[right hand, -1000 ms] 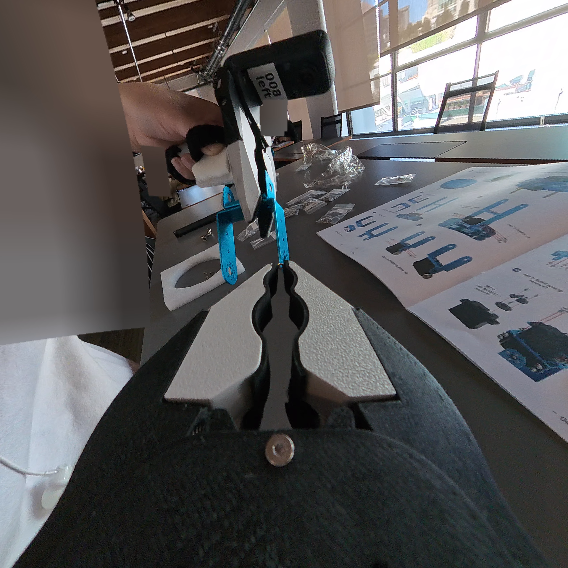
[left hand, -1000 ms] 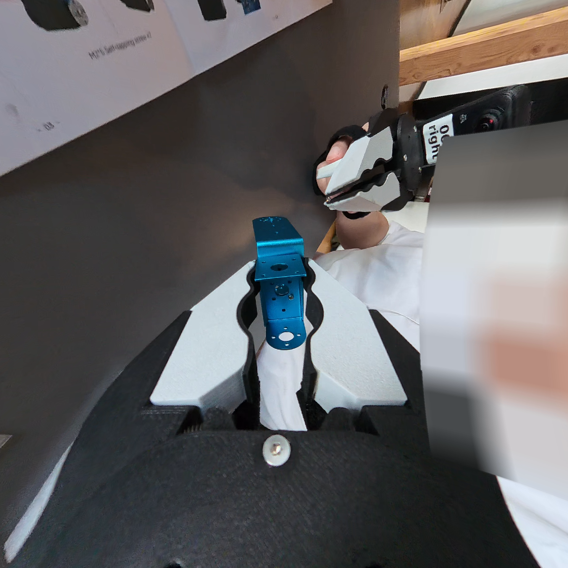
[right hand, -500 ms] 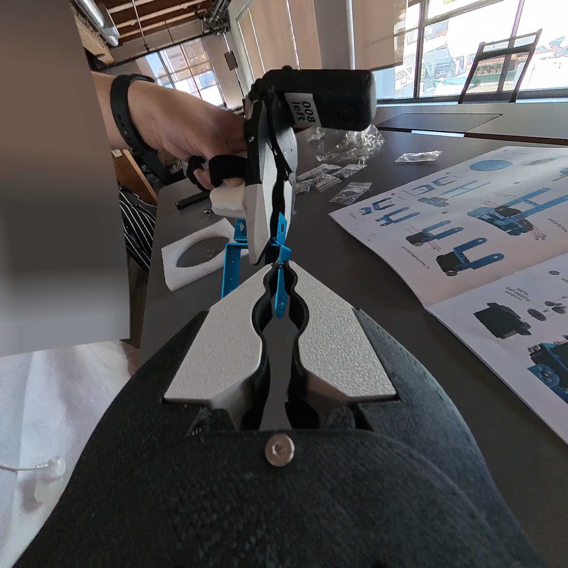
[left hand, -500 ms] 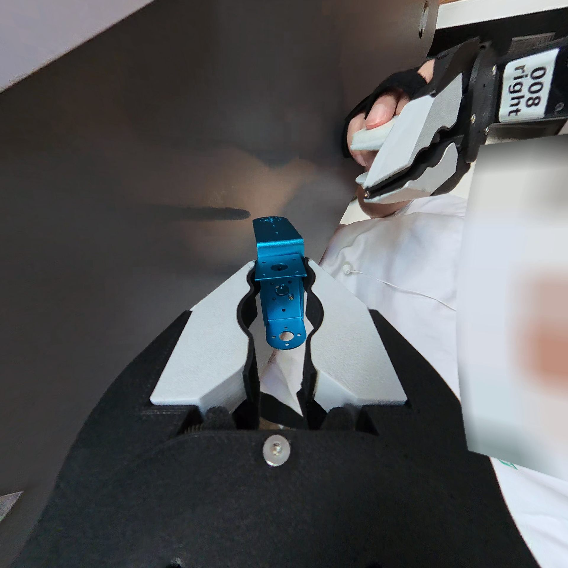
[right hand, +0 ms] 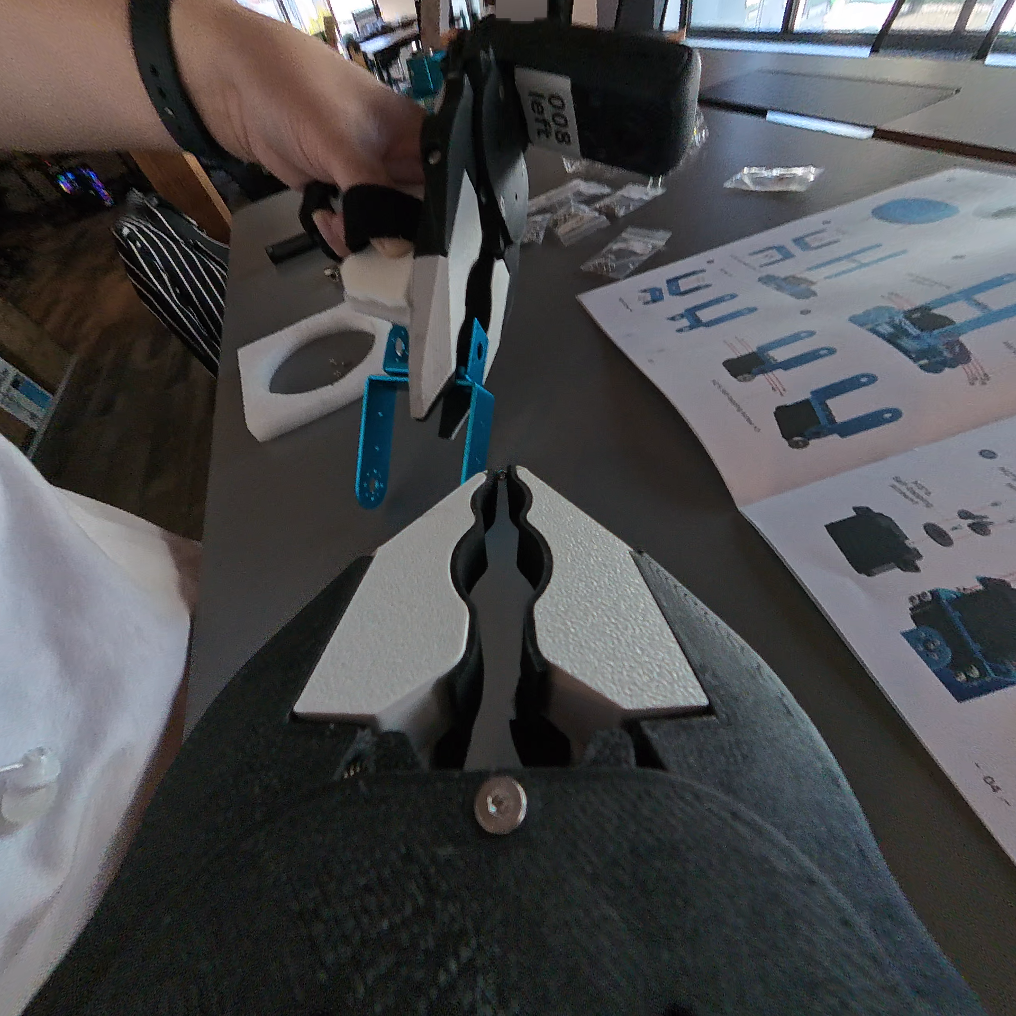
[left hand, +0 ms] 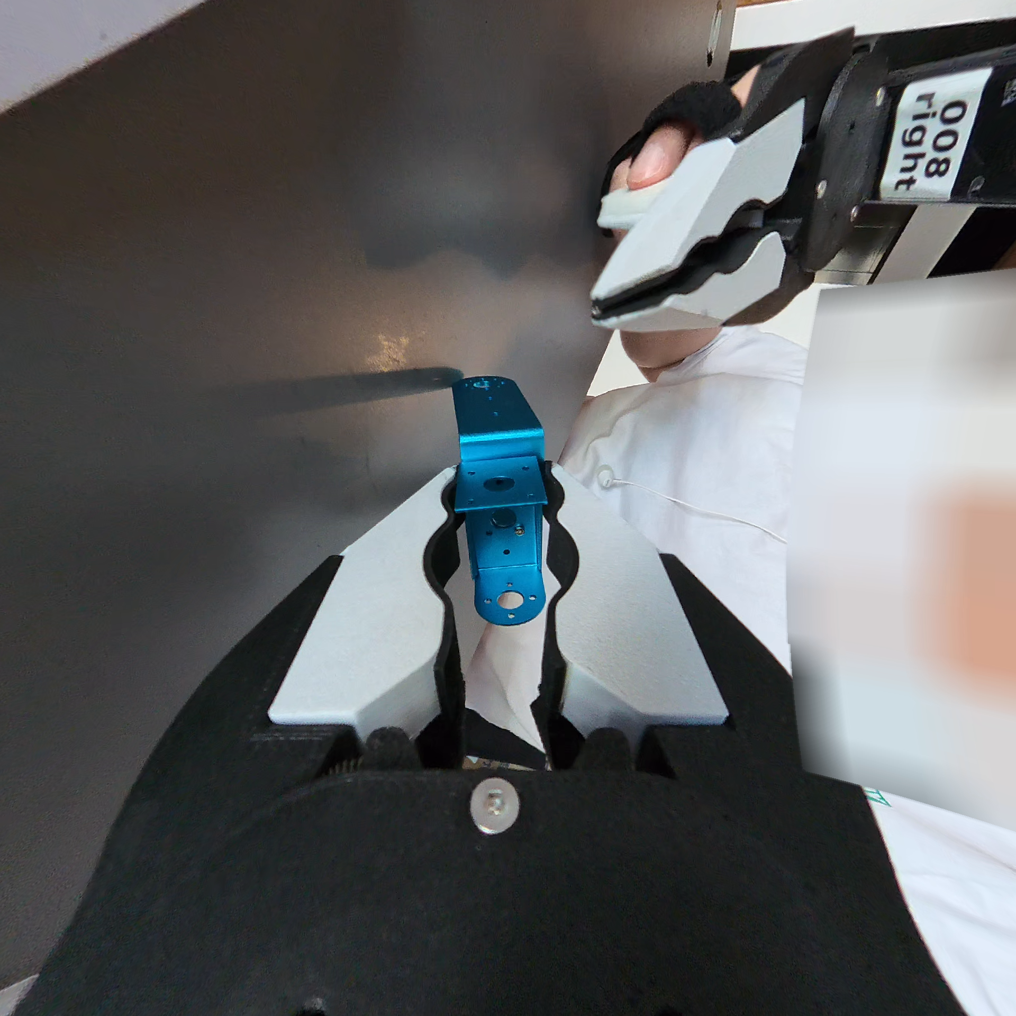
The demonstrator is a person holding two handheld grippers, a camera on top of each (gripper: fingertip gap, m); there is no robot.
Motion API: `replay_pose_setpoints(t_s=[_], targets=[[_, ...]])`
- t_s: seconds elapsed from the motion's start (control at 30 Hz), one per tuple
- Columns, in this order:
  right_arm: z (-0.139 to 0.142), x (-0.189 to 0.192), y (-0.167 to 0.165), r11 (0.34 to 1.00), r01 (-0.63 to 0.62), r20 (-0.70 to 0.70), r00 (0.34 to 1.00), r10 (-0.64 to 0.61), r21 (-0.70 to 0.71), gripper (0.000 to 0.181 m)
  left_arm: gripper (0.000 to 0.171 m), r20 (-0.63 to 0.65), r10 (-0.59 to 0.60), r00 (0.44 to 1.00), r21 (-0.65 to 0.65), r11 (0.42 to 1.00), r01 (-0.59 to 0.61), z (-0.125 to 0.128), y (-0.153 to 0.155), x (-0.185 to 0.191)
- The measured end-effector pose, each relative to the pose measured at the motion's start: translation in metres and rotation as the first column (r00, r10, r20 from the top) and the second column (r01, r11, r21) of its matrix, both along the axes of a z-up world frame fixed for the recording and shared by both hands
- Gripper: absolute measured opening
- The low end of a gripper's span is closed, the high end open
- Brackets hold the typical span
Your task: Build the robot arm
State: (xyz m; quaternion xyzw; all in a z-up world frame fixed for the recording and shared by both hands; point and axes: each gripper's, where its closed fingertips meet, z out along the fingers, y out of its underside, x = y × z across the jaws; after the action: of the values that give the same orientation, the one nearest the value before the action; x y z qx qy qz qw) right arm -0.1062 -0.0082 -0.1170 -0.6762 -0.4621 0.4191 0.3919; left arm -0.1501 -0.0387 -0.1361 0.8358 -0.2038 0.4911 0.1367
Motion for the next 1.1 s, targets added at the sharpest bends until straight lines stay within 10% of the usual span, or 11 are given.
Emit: replay_pose_setpoints(t_s=[0.7,1.1], targets=[[-0.053,0.015,-0.002,0.988,-0.15,0.549,0.824,0.137,-0.021,0.004,0.026,0.043,0.081,0.996,-0.023,0.997,-0.08,-0.001,-0.004,-0.01],[-0.01,-0.018,-0.009,0.99,-0.139,0.217,0.966,0.143,-0.033,0.021,0.026,0.054,0.054,0.997,0.006,0.999,-0.054,-0.002,-0.005,-0.011]])
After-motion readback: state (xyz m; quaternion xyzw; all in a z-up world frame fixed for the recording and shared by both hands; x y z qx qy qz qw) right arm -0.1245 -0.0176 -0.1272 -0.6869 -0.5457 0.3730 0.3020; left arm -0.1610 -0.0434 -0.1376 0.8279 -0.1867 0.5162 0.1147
